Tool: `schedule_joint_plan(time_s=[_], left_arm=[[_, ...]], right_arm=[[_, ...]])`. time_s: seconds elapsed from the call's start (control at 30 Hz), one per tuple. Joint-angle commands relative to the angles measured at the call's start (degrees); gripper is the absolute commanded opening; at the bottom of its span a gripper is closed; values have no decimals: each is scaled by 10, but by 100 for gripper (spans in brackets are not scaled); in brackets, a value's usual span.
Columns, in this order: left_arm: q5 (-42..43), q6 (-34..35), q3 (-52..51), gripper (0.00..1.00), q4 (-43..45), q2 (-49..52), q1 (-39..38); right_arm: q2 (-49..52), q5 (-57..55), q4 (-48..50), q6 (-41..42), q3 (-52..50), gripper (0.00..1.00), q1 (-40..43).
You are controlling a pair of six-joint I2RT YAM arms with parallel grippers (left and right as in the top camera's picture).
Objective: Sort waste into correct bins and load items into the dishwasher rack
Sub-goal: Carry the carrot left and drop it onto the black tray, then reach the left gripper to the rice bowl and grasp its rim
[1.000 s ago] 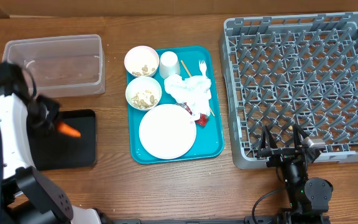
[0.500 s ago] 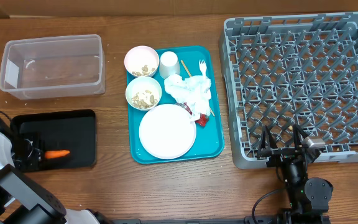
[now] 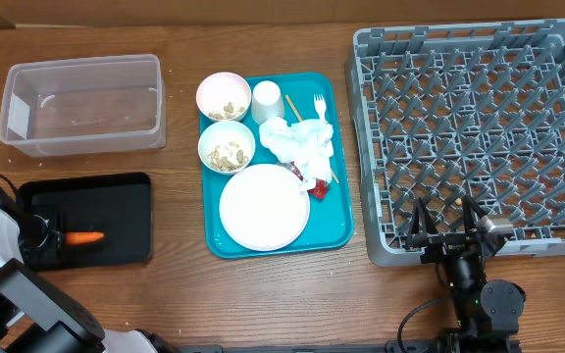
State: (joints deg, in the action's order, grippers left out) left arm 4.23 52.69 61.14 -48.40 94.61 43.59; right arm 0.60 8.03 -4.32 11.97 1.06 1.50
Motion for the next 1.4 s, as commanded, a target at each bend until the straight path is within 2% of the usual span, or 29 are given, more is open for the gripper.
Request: schedule_joint_plan(time_s=[0.0, 0.07, 0.1, 0.13, 0.17, 0.3, 0.47, 0.57, 0.67, 0.8, 1.03, 1.13, 1.23, 1.37], left_arm=[[49, 5, -3, 56, 13, 0, -5], [74, -23, -3, 66, 30, 0, -14], [84, -44, -3, 73, 38, 0, -19], [93, -62, -3, 85, 44, 0, -24], [96, -78, -3, 86, 49, 0, -31], [98, -87, -2, 80, 46, -2, -58], [109, -143, 22, 81, 19, -22, -87], [108, -165, 61, 81, -32, -47, -109], [106, -185, 102, 80, -80, -92, -145], [108, -212, 115, 81, -85, -146, -206], [104, -308, 113, 83, -39, -162, -381], [73, -346, 113, 89, 2, -129, -464], [3, -347, 113, 89, 44, -84, -521], [-42, -356, 113, 88, 105, -5, -569]], right_arm=[[-4, -5, 3, 0, -6, 100, 2], [-4, -5, 3, 0, -6, 100, 2], [-4, -5, 3, 0, -6, 100, 2], [-4, -5, 3, 0, -6, 100, 2], [-4, -5, 3, 0, -6, 100, 2], [-4, -5, 3, 0, -6, 100, 2], [-4, -5, 3, 0, -6, 100, 2], [-4, -5, 3, 0, -6, 100, 2], [-4, -5, 3, 0, -6, 100, 2], [-4, -5, 3, 0, -6, 100, 2], [-4, -5, 3, 0, -6, 100, 2], [-4, -5, 3, 0, -6, 100, 2], [-4, -5, 3, 0, -6, 100, 2], [-4, -5, 3, 0, -6, 100, 2]])
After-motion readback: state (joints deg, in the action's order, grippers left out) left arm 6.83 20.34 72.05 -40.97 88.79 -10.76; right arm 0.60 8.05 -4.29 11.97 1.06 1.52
